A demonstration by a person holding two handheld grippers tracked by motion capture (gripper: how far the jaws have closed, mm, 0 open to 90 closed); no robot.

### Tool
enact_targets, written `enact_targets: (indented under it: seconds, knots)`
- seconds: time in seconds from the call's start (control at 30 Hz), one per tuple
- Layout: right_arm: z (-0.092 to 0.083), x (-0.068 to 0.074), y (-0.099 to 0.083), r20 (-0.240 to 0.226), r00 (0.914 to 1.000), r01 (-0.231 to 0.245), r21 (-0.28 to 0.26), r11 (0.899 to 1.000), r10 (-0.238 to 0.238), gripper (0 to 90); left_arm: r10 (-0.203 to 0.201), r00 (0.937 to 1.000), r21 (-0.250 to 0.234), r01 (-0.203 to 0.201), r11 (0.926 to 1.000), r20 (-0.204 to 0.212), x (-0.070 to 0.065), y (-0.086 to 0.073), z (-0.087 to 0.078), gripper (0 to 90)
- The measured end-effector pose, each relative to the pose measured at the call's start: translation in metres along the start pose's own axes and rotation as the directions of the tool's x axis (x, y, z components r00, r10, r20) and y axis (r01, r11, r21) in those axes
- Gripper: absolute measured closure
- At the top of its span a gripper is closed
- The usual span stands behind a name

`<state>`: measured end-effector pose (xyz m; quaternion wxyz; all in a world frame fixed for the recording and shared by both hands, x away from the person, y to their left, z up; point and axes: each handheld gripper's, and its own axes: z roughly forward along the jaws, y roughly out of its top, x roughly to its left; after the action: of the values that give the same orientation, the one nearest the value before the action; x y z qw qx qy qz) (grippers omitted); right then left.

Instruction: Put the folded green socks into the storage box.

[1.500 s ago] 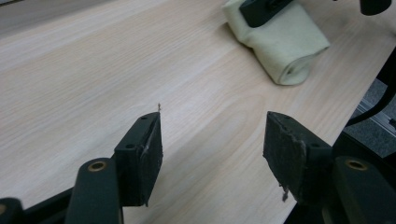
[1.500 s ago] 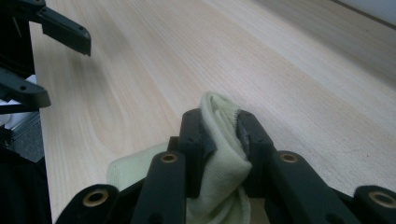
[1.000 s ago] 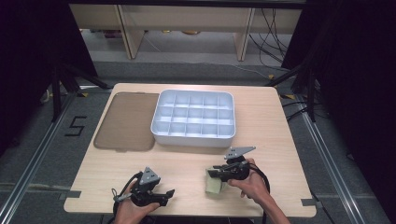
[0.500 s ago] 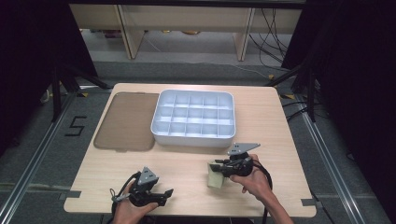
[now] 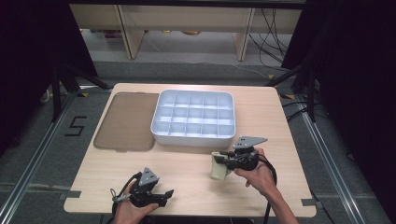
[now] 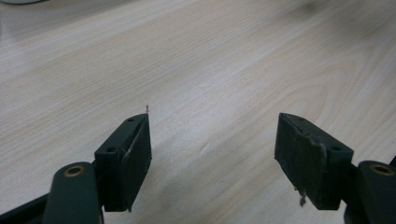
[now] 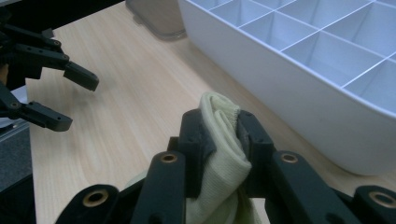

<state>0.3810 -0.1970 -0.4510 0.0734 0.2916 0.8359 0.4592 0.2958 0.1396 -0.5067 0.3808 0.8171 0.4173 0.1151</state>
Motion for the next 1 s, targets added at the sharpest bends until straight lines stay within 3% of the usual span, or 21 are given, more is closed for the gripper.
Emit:
enact_targets:
  seconds: [0.07,0.17,0.2,0.47,0.57,0.67,0.73,0.83,0.87,0.9,0.93,1.0]
  knots:
    - [-0.002,0.001,0.002,0.005,0.9997,-0.023,0.004,1.000,0.023,74.3,0.011,0.9999,-0.002,-0.011,0.9999,-0.004,0.001,0.000,-0.001,26.8]
    - [-0.003,-0.001,0.003,0.009,0.9999,-0.008,-0.001,1.000,0.008,74.2,-0.008,0.9999,-0.016,0.008,0.9998,-0.010,0.001,0.000,0.000,26.8]
    - [-0.005,-0.001,0.005,0.017,0.9999,-0.001,-0.006,1.000,0.001,74.2,0.013,0.9999,0.004,-0.013,0.9999,-0.007,0.003,0.000,-0.003,26.8]
    - [-0.012,-0.007,0.014,0.029,0.9995,-0.009,-0.025,1.000,0.009,74.3,0.020,0.9998,0.035,-0.020,0.9992,0.003,0.003,0.001,-0.004,26.8]
    - [-0.014,-0.008,0.018,0.037,0.9993,-0.001,-0.036,0.999,0.002,74.2,0.030,0.9995,0.020,-0.030,0.9994,-0.009,0.004,0.001,-0.004,26.8]
    - [-0.015,-0.012,0.023,0.050,0.9986,0.020,-0.048,0.999,-0.017,74.3,0.015,0.9997,0.012,-0.014,0.9998,-0.019,0.003,0.001,-0.003,26.8]
    - [-0.013,-0.012,0.023,0.039,0.9992,0.005,-0.052,0.999,-0.003,74.2,0.013,0.9999,0.007,-0.013,0.9999,-0.011,0.003,0.001,-0.003,26.8]
    - [-0.012,-0.016,0.025,0.055,0.9984,-0.010,-0.038,0.999,0.012,74.2,0.040,0.9991,0.027,-0.040,0.9989,-0.012,0.004,0.001,-0.004,26.7]
    - [-0.012,-0.019,0.025,0.062,0.9980,-0.005,-0.035,0.999,0.007,74.2,0.067,0.9977,0.062,-0.067,0.9958,-0.004,0.006,0.002,-0.006,26.5]
    - [-0.015,-0.023,0.027,0.067,0.9977,-0.010,-0.039,0.999,0.012,74.2,0.064,0.9979,0.049,-0.064,0.9967,-0.009,0.005,0.002,-0.005,26.5]
    - [-0.016,-0.023,0.029,0.067,0.9975,-0.019,-0.041,0.999,0.021,74.3,0.018,0.9998,0.012,-0.018,0.9998,-0.007,0.002,0.001,-0.002,26.5]
    - [-0.018,-0.025,0.032,0.075,0.9971,-0.012,-0.051,0.999,0.015,74.2,0.029,0.9995,0.015,-0.029,0.9995,-0.009,0.003,0.002,-0.002,26.4]
